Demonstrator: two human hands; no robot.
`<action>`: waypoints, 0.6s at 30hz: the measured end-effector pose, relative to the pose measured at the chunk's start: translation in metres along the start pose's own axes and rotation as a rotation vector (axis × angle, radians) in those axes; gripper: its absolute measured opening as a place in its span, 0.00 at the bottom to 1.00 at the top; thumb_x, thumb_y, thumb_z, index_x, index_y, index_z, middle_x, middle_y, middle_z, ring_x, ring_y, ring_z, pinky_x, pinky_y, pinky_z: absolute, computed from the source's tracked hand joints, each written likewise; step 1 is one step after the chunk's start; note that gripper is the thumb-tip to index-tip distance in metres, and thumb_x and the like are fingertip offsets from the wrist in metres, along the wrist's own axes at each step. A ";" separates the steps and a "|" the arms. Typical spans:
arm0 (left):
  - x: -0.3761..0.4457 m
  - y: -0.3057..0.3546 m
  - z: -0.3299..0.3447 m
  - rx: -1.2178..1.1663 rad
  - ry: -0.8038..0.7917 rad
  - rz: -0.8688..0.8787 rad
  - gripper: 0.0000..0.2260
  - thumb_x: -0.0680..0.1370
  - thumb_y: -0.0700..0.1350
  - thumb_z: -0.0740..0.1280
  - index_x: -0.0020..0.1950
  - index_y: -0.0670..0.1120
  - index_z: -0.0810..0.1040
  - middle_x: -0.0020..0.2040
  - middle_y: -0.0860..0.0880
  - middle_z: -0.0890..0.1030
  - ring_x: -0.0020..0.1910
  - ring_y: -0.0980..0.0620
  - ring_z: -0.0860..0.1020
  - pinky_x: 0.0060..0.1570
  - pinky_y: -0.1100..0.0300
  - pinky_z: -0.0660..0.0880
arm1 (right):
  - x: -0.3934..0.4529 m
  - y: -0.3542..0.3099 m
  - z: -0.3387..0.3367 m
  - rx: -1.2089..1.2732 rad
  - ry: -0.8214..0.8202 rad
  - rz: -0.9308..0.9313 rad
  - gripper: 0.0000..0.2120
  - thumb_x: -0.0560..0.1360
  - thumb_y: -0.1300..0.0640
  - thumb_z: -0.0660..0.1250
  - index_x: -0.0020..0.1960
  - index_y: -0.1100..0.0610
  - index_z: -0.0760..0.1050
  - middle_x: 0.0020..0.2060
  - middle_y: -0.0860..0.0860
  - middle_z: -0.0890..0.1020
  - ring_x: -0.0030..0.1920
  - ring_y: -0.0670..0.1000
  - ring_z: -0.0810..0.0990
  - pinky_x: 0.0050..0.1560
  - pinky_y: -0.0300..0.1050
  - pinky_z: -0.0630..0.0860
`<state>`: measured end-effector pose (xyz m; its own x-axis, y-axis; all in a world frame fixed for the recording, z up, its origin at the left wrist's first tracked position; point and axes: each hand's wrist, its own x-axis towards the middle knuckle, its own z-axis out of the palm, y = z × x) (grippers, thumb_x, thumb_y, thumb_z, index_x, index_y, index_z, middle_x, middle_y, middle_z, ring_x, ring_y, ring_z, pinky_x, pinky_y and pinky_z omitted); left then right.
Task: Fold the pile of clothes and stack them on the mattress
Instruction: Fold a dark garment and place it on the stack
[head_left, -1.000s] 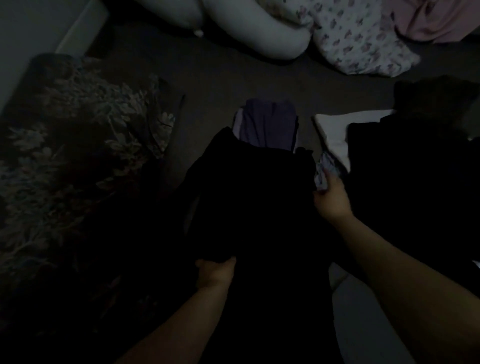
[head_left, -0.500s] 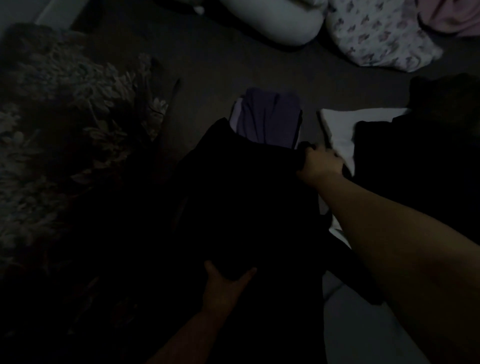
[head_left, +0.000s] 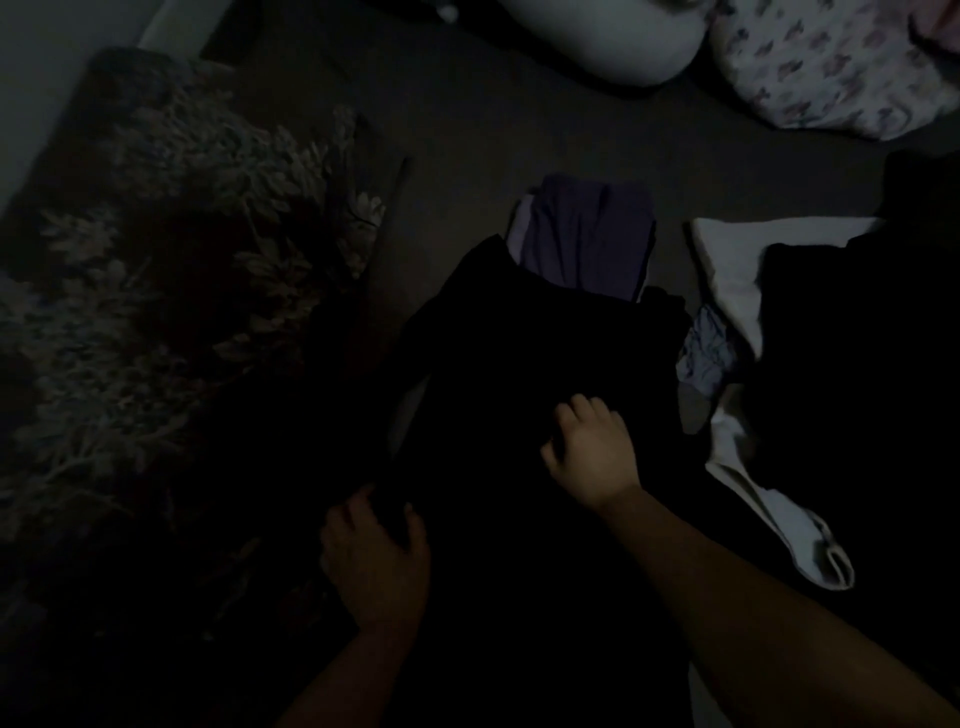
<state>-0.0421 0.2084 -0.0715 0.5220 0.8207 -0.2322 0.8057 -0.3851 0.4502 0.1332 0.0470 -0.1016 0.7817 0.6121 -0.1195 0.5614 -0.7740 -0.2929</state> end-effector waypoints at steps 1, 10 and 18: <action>0.013 0.000 -0.003 0.020 0.019 -0.043 0.24 0.71 0.48 0.68 0.63 0.36 0.73 0.57 0.32 0.74 0.57 0.32 0.72 0.55 0.41 0.70 | 0.001 -0.011 -0.002 0.027 0.002 -0.024 0.12 0.68 0.50 0.63 0.43 0.59 0.75 0.38 0.55 0.76 0.40 0.59 0.77 0.37 0.47 0.74; 0.076 -0.002 -0.042 -0.160 -0.246 -0.090 0.14 0.77 0.39 0.65 0.61 0.36 0.75 0.57 0.37 0.78 0.57 0.40 0.76 0.50 0.58 0.69 | -0.008 -0.166 0.003 0.849 -0.389 0.363 0.20 0.77 0.41 0.62 0.55 0.57 0.77 0.51 0.52 0.82 0.52 0.51 0.80 0.52 0.42 0.76; 0.054 0.008 -0.102 0.132 -0.217 0.702 0.14 0.74 0.48 0.65 0.57 0.46 0.77 0.50 0.47 0.77 0.39 0.46 0.80 0.31 0.58 0.72 | 0.037 -0.215 -0.049 1.537 -0.260 0.767 0.15 0.74 0.60 0.69 0.59 0.61 0.75 0.56 0.58 0.81 0.51 0.54 0.81 0.49 0.46 0.78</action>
<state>-0.0356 0.2929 0.0079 0.9586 0.2667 -0.0998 0.2824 -0.8464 0.4515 0.0551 0.2281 0.0038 0.5774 0.3371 -0.7436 -0.7555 -0.1247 -0.6432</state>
